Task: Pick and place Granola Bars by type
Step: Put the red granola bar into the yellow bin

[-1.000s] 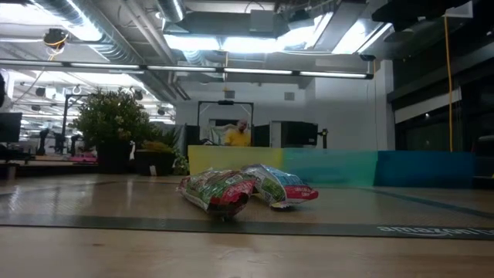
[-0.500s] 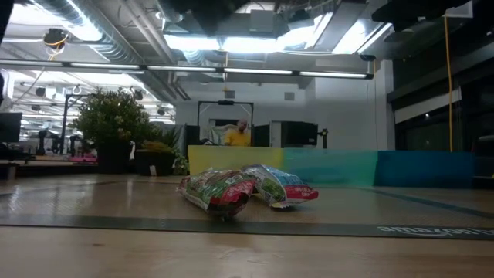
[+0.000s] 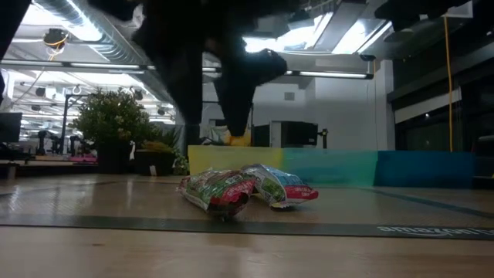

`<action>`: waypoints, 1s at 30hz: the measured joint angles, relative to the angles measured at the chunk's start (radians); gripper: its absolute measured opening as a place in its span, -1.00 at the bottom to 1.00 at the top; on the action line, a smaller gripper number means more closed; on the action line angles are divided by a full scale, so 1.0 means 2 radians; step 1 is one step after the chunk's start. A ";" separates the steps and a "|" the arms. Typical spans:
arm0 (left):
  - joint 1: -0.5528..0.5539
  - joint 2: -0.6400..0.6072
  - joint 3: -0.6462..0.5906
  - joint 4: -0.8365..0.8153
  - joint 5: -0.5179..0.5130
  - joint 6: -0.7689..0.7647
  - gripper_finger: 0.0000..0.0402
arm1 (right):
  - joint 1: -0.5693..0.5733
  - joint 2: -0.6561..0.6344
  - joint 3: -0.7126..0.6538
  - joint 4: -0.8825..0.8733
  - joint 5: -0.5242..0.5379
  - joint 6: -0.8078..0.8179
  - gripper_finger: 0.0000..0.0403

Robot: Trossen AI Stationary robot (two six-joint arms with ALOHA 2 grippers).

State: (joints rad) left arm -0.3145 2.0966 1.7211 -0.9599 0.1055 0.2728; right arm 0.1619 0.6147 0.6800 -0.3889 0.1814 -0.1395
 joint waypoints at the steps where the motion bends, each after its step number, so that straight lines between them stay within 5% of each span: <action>1: -0.001 0.006 0.000 0.004 0.000 0.000 0.16 | 0.000 0.000 0.000 0.000 -0.007 0.000 -0.76; 17: -0.008 0.067 0.000 0.033 0.035 -0.024 0.07 | 0.000 0.000 0.000 -0.016 -0.027 0.000 -0.76; 30: -0.005 0.056 0.000 -0.031 0.028 -0.094 -0.74 | 0.000 0.000 0.000 -0.026 -0.026 0.000 -0.76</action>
State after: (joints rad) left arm -0.3250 2.2082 1.7209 -1.0211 0.1611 0.0841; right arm 0.1622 0.6151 0.6800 -0.4404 0.1287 -0.1394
